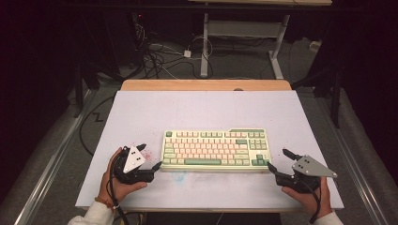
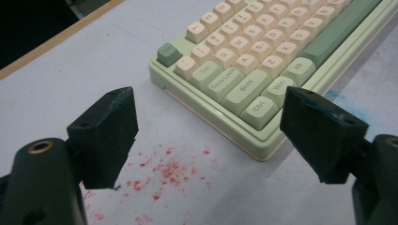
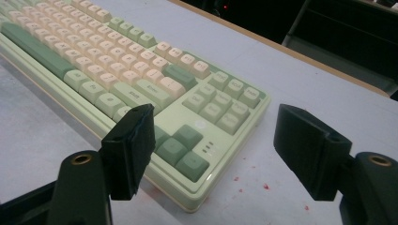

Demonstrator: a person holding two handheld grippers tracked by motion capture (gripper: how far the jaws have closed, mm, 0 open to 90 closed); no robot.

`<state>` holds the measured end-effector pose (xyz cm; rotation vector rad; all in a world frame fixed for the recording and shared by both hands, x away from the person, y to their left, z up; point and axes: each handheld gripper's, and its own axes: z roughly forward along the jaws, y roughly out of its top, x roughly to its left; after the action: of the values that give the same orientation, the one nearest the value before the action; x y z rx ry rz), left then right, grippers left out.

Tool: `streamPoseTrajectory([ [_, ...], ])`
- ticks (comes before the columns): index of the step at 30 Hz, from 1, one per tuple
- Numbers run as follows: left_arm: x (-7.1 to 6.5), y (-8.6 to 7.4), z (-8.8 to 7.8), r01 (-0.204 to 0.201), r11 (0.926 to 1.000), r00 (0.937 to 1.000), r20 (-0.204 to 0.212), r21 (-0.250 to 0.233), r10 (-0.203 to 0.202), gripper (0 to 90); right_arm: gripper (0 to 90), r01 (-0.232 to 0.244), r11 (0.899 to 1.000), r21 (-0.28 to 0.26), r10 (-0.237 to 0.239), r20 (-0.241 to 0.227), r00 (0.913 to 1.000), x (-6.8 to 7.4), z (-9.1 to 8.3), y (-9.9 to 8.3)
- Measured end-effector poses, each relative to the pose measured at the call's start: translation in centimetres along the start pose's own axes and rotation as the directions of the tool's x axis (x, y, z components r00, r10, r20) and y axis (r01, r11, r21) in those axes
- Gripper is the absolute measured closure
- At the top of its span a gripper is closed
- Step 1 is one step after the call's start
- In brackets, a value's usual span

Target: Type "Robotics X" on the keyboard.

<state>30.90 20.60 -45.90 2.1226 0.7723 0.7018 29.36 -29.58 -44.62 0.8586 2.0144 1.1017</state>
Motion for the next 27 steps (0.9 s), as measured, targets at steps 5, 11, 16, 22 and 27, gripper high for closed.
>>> streamPoseTrajectory([
  [5,-0.1,0.0,0.0,-0.012,0.9999,0.9999,-0.002,0.004,0.012,18.6,30.2,-0.004,1.000,0.001,0.004,0.002,1.0000,-0.1,0.0,0.0],
  [11,0.2,-0.1,0.2,0.006,1.0000,1.0000,-0.001,0.004,-0.006,18.7,34.2,-0.009,1.000,0.003,0.009,-0.003,1.0000,-0.4,0.3,0.5],
  [16,0.2,0.0,0.4,0.001,0.9999,1.0000,0.002,0.010,-0.001,18.7,48.7,-0.010,1.000,0.000,0.010,-0.024,0.9997,-0.8,0.5,1.2],
  [22,0.1,-0.2,-0.1,0.004,0.9999,1.0000,-0.004,0.013,-0.004,18.7,58.5,-0.011,1.000,0.015,0.011,-0.054,0.9985,-1.1,1.1,2.1],
  [27,0.3,-0.1,0.0,0.002,0.9999,1.0000,-0.009,0.014,-0.002,18.7,75.5,0.004,1.000,0.019,-0.002,-0.090,0.9960,-1.0,1.5,2.8],
])
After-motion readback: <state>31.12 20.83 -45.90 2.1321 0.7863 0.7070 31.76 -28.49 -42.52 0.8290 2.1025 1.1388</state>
